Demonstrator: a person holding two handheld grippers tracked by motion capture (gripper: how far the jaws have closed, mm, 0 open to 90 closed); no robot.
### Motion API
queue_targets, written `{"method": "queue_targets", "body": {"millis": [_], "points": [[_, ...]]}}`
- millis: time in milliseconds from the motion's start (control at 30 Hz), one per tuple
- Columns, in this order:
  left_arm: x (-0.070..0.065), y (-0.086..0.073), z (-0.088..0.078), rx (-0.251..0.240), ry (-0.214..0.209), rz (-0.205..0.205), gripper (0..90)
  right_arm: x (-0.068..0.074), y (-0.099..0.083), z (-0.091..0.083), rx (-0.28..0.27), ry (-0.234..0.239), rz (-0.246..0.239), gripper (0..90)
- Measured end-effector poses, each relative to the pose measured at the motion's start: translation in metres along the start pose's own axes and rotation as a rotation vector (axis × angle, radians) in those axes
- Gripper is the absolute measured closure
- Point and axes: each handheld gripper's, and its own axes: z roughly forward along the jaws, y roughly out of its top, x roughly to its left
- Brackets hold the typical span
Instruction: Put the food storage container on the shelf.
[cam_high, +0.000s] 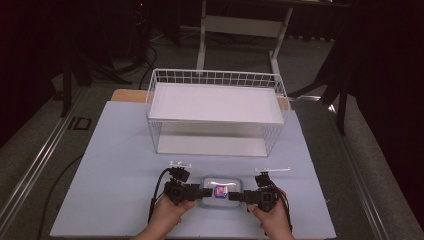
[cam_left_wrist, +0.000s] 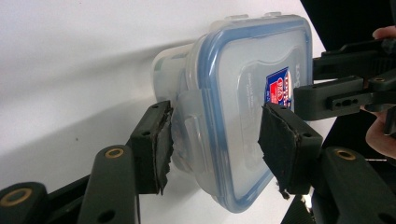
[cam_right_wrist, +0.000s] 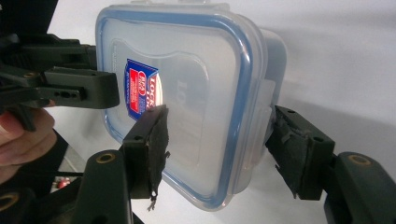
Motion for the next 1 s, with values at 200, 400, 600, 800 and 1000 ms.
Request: {"method": "queue_targets", "body": {"millis": [200,400,600,800,1000], "points": [[-0.004,-0.003,-0.001,-0.011,0.021,0.016,47.1,0.001,0.000,0.000,-0.004,-0.002,-0.042,39.0],[-0.006,-0.004,-0.004,-0.007,0.040,0.013,48.2,0.003,0.000,0.000,-0.023,-0.011,-0.062,38.4],[-0.010,0.004,-0.005,-0.009,0.070,-0.001,48.0,0.003,0.008,0.000,-0.033,-0.005,-0.046,37.8],[-0.006,0.022,-0.014,-0.061,0.056,0.011,48.3,0.009,0.027,-0.006,-0.074,-0.012,-0.070,37.8],[-0.002,0.041,-0.024,-0.101,0.064,-0.004,48.8,0.015,0.050,-0.007,-0.110,-0.007,-0.088,37.8]]}}
